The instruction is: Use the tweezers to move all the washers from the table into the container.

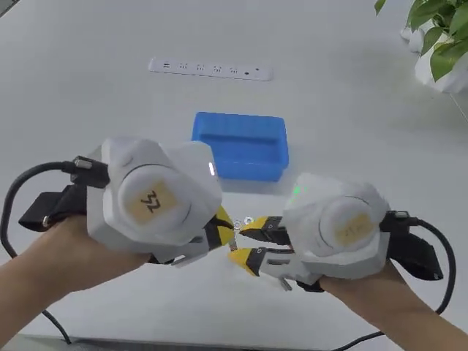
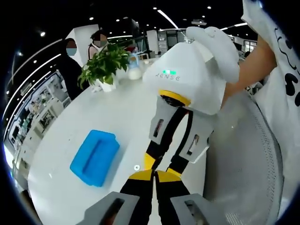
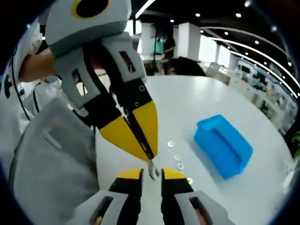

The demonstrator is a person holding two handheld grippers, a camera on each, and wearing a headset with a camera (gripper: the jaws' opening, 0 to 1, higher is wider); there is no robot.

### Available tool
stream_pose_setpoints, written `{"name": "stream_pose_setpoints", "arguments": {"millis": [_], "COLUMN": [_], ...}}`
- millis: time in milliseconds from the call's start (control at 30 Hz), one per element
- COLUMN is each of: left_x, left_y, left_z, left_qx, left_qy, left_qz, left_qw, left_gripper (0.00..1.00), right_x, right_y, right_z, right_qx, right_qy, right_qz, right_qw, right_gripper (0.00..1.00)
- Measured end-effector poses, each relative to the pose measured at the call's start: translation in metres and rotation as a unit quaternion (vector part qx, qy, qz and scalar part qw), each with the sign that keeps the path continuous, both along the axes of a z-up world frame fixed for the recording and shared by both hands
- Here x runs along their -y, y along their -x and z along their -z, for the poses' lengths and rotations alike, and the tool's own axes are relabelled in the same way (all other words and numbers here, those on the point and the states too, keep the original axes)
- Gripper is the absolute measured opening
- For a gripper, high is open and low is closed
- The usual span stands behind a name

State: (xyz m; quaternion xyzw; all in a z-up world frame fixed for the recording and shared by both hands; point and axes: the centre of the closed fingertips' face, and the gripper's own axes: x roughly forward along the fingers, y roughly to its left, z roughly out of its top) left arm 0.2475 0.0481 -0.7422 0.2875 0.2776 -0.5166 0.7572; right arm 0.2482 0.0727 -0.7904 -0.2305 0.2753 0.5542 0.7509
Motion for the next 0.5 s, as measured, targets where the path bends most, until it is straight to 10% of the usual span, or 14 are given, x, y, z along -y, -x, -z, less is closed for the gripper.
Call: {"name": "stream_pose_setpoints", "arguments": {"millis": [267, 400, 500], "left_x": [0.001, 0.008, 0.004], "left_y": [-0.001, -0.001, -0.003], "left_z": [-0.001, -0.018, -0.020], "left_qx": [0.009, 0.010, 0.015], "left_qy": [-0.007, 0.046, 0.046], "left_qz": [0.008, -0.006, -0.015], "left_qw": [0.9999, 0.9989, 0.9987], "left_gripper": [0.00, 0.00, 0.00], "right_x": [-0.011, -0.011, -0.012], "right_y": [-0.002, -0.002, -0.001], "right_z": [0.002, 0.004, 0.003], "right_qx": [0.009, 0.008, 0.007], "right_qy": [-0.003, -0.001, -0.003], "right_qz": [-0.025, -0.029, -0.028], "right_qw": [0.9996, 0.9996, 0.9996], "right_gripper": [0.05, 0.03, 0.02]}}
